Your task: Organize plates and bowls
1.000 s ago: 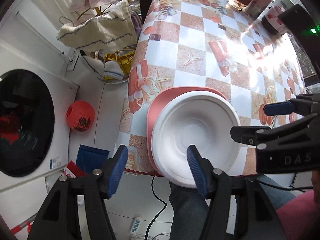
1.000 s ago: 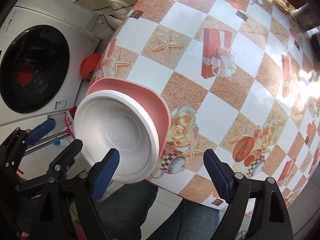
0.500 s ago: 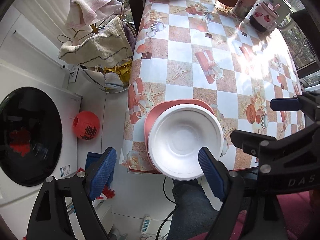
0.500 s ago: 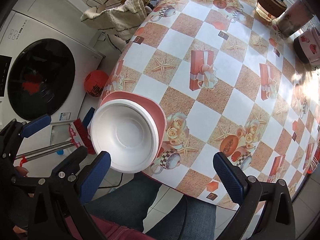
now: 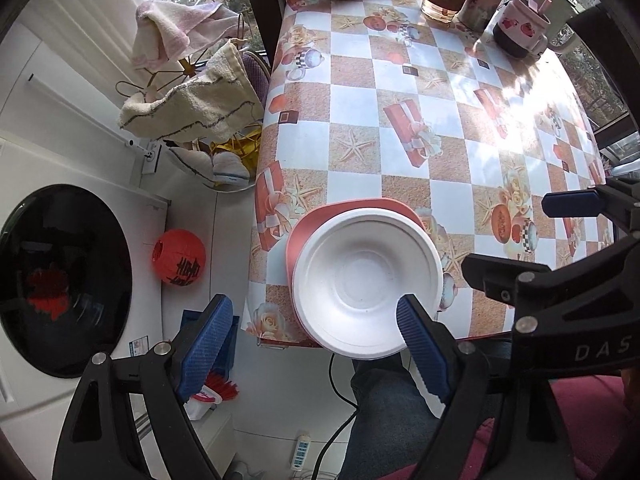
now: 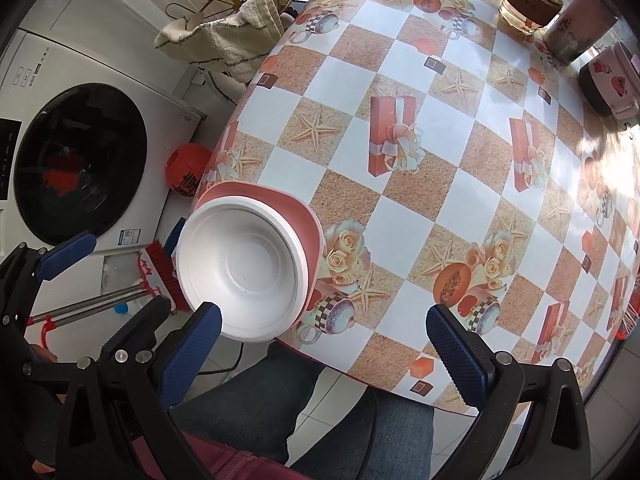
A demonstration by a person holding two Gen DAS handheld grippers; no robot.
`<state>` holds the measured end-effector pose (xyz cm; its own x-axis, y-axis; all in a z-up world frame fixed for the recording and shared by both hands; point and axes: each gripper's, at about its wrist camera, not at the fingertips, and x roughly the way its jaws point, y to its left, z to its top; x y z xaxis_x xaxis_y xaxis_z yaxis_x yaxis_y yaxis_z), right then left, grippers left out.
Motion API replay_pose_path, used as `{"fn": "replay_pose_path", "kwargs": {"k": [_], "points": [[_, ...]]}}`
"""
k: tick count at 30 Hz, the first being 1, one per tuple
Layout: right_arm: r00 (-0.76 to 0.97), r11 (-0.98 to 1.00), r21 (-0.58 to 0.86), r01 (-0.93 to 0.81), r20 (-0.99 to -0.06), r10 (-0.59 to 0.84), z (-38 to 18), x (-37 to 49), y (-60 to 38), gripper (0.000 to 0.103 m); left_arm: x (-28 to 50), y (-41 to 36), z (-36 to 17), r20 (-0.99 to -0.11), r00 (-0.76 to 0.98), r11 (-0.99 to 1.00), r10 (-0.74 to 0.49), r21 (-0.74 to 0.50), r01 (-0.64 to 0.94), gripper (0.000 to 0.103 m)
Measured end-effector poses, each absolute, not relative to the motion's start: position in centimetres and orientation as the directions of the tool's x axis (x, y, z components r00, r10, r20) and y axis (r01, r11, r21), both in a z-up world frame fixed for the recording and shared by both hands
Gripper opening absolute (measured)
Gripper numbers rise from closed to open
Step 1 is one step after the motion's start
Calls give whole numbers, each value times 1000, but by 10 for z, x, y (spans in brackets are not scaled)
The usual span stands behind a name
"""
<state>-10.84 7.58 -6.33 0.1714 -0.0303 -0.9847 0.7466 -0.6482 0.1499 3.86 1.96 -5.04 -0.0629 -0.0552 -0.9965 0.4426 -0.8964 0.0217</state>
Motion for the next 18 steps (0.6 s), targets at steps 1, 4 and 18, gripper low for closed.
{"fn": "replay_pose_path", "kwargs": {"k": [1, 4, 18], "points": [[171, -648, 150, 747, -985, -31, -63, -108, 76, 103, 39, 20, -50, -996, -63, -896, -58, 24, 444, 87], [170, -647, 151, 748, -985, -33, -63, -107, 76, 103, 40, 20, -50, -996, -62, -894, -61, 27, 448, 87], [26, -568, 30, 823, -1000, -15, -47, -94, 66, 103, 43, 22, -48, -996, -56, -897, -67, 35, 441, 87]]}}
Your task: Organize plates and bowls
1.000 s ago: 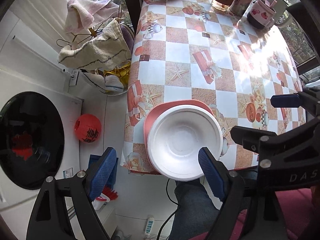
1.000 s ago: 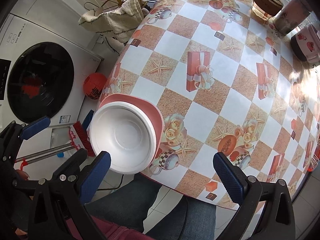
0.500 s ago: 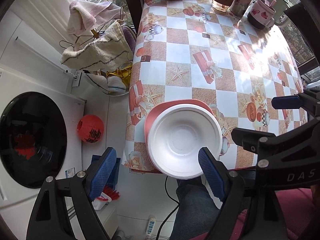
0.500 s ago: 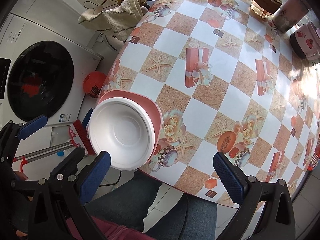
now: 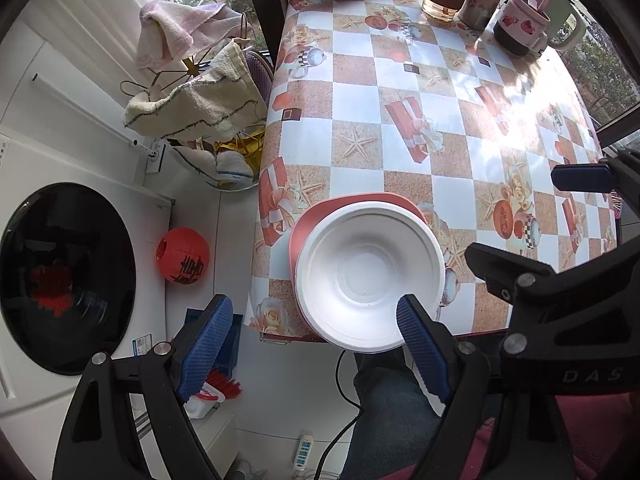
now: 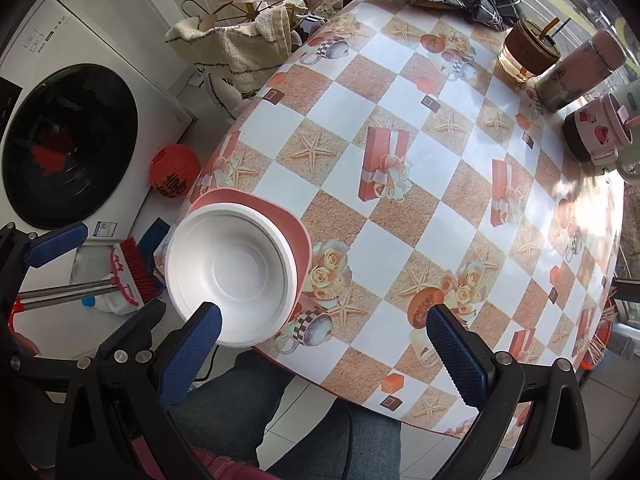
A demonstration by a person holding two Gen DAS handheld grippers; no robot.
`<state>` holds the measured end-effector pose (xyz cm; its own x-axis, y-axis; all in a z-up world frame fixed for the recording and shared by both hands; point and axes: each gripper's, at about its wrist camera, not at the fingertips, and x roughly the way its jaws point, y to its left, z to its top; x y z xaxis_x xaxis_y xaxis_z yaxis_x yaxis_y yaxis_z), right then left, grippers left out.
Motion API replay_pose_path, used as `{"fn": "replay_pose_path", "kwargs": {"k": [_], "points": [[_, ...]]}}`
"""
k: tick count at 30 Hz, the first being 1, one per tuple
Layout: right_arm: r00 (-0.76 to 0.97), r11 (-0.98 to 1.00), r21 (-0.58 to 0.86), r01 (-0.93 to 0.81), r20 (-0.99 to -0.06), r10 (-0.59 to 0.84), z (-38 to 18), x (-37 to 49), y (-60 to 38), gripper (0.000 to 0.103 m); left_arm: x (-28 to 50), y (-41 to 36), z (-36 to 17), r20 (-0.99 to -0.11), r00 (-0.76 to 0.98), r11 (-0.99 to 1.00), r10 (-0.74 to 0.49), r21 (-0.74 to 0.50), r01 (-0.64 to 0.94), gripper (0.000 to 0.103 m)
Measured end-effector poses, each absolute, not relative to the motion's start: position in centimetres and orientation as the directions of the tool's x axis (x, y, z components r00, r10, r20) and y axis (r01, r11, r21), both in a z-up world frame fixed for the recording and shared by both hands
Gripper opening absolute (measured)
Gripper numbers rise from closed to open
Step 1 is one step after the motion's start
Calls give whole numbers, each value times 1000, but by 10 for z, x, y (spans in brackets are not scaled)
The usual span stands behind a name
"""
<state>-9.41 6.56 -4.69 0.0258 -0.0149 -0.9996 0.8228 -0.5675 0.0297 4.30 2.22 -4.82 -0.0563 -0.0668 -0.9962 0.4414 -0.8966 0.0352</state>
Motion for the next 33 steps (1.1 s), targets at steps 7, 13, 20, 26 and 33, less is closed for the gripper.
{"fn": "replay_pose_path", "kwargs": {"k": [7, 13, 20, 26, 33], "points": [[33, -574, 34, 818, -999, -12, -49, -94, 68, 103, 45, 22, -49, -997, -55, -892, -61, 30, 452, 87], [31, -580, 33, 814, -999, -14, -48, -94, 68, 103, 45, 22, -50, -996, -59, -895, -64, 31, 445, 87], [37, -590, 37, 806, -999, -12, -49, -97, 71, 103, 41, 25, -48, -996, -60, -903, -67, 34, 428, 87], [37, -591, 37, 806, -999, -11, -49, -98, 71, 103, 40, 25, -49, -996, -61, -903, -66, 34, 428, 87], [44, -590, 40, 806, -999, -8, -52, -98, 71, 103, 40, 25, -50, -996, -56, -901, -65, 34, 432, 87]]}}
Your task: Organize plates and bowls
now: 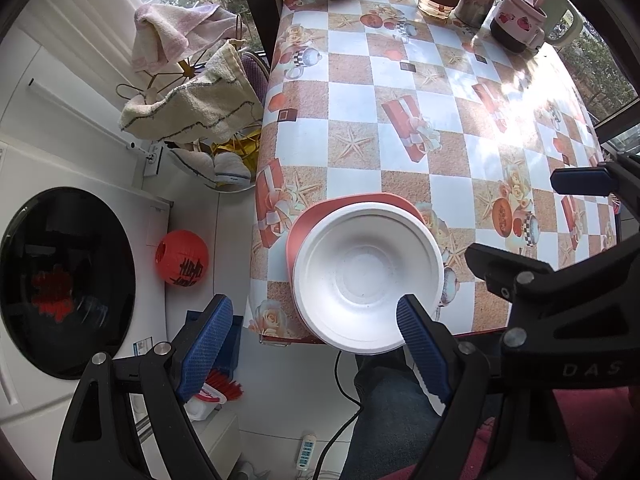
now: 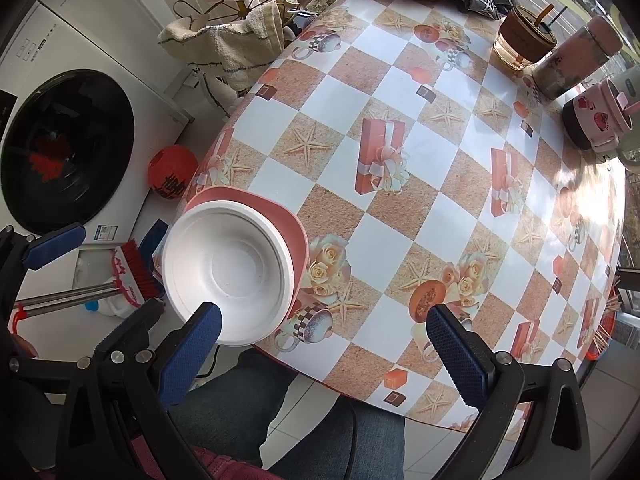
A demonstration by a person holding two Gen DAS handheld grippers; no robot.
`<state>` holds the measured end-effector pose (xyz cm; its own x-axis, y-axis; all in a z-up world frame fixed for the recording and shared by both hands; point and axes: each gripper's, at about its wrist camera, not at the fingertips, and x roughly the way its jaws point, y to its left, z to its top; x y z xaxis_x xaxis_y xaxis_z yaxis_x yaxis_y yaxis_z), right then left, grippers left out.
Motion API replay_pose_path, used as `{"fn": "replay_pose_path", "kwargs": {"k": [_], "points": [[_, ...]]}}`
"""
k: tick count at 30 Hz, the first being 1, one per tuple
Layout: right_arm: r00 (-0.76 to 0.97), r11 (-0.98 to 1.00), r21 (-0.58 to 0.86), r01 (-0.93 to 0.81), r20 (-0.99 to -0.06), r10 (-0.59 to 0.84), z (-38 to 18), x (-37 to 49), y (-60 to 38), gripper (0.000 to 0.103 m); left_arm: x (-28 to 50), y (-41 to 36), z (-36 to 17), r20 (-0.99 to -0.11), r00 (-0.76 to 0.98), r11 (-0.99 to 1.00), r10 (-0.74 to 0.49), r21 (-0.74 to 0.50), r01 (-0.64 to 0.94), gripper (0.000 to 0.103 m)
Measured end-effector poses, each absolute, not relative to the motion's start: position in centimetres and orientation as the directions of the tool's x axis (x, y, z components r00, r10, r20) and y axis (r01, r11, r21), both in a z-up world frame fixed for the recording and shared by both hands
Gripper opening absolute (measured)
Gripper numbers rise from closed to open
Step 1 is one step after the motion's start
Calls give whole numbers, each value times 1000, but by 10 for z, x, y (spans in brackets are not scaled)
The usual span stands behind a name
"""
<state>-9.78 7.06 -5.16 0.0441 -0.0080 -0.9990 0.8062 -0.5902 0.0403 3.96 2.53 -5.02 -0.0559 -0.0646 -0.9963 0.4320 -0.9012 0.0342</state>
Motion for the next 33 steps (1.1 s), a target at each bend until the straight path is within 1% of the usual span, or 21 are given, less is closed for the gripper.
{"fn": "replay_pose_path", "kwargs": {"k": [33], "points": [[71, -577, 56, 815, -997, 4, -61, -99, 66, 103, 39, 24, -58, -998, -22, -890, -60, 43, 453, 87]]}}
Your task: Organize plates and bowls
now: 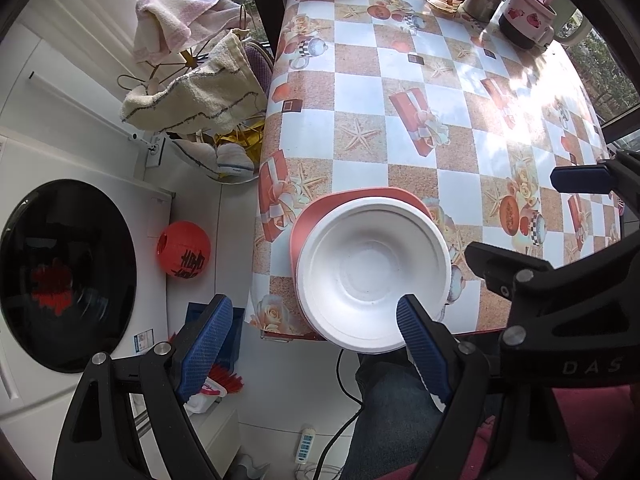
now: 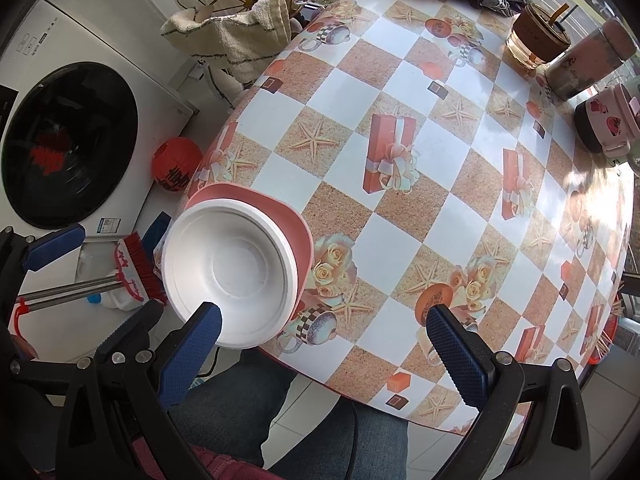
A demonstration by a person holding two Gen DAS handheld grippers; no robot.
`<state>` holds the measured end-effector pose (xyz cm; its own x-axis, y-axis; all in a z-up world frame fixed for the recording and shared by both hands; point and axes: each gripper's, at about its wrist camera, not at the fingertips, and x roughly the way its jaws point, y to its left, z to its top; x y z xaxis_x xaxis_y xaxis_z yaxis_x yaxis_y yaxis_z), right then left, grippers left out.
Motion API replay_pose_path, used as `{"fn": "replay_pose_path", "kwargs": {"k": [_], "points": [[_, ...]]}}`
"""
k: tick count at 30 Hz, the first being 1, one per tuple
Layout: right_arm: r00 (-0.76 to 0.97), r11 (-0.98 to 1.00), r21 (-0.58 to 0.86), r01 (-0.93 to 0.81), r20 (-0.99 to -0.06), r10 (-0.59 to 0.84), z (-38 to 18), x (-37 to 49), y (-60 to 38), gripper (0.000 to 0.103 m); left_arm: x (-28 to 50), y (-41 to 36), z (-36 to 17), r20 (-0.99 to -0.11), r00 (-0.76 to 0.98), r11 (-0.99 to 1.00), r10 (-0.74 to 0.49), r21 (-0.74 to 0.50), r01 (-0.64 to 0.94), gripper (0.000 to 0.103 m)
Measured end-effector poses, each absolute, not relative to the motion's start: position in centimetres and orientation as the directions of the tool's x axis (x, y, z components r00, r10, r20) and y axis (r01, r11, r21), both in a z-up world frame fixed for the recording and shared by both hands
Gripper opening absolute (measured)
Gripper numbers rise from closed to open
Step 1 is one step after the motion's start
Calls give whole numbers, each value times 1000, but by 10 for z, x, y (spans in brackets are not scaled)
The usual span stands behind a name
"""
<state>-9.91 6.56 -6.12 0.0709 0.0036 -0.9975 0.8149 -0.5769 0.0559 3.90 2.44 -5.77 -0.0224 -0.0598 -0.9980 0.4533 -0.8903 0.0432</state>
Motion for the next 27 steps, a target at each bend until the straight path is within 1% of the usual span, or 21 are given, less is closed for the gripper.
{"fn": "replay_pose_path", "kwargs": {"k": [27], "points": [[80, -589, 58, 806, -997, 11, -64, -101, 68, 103, 36, 30, -59, -998, -15, -897, -60, 47, 439, 87]]}}
